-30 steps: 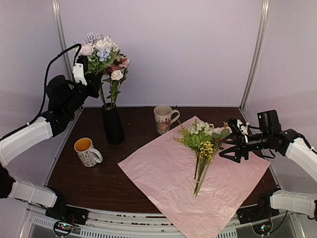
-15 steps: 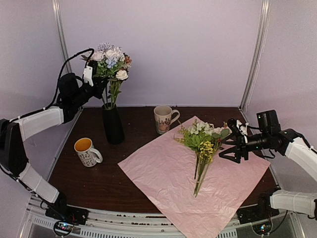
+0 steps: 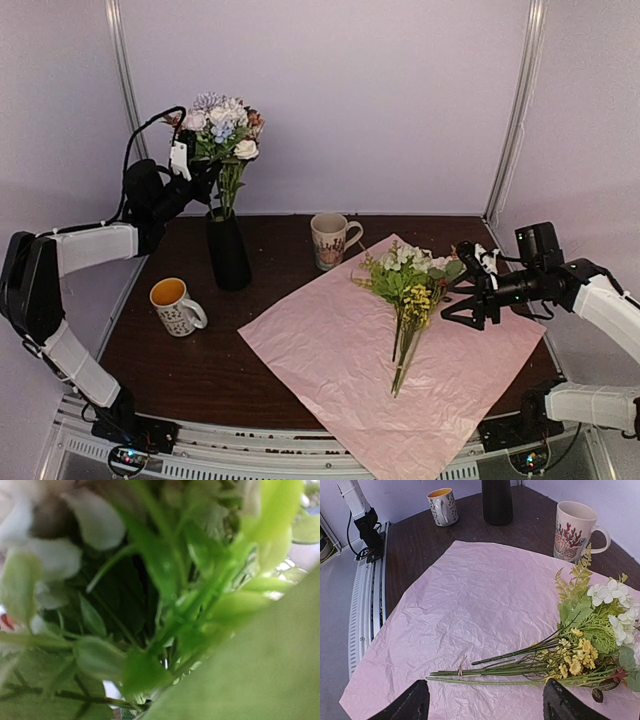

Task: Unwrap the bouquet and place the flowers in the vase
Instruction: Place the fake flower in the vase.

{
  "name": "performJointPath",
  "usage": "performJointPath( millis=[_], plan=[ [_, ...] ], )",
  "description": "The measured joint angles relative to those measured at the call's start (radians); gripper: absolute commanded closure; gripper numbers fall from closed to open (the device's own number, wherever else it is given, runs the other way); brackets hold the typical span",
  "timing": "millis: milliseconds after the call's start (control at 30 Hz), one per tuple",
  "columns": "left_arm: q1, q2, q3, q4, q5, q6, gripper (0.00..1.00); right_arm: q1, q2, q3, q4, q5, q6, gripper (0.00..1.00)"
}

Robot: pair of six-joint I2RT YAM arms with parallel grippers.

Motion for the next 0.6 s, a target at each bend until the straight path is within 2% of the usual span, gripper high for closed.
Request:
performJointPath(
  millis=[267, 600],
  plan=[
    [0.008, 0.007, -0.103, 0.093, -0.054, -0.036, 1.0, 0.0, 0.011, 0.0, -0.003, 0.0, -0.008, 0.21],
    [0.008, 0.034, -0.158, 0.126, -0.089, -0.055, 1.0, 0.0, 0.016, 0.0, -0.011, -0.001, -0.011, 0.21]
  ],
)
